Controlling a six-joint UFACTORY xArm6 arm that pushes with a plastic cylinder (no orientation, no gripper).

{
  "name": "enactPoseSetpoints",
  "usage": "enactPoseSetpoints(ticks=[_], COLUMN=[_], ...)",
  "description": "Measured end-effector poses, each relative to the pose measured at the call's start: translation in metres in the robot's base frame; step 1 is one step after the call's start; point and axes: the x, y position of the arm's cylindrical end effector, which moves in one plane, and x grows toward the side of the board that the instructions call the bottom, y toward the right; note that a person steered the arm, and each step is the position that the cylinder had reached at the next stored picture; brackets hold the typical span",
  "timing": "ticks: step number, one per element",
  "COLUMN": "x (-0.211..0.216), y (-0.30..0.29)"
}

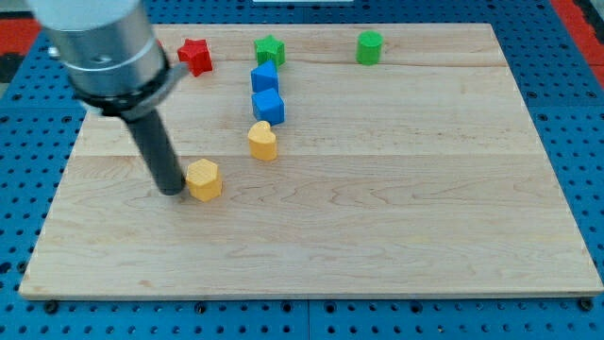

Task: Move your arm towards the bottom right

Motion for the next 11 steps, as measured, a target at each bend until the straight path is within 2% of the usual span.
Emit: enactPoseSetpoints(ticks=[2,4,6,11], x=[0.000,0.066,0.066,0.066], y=[0.041,0.071,0.141,0.270])
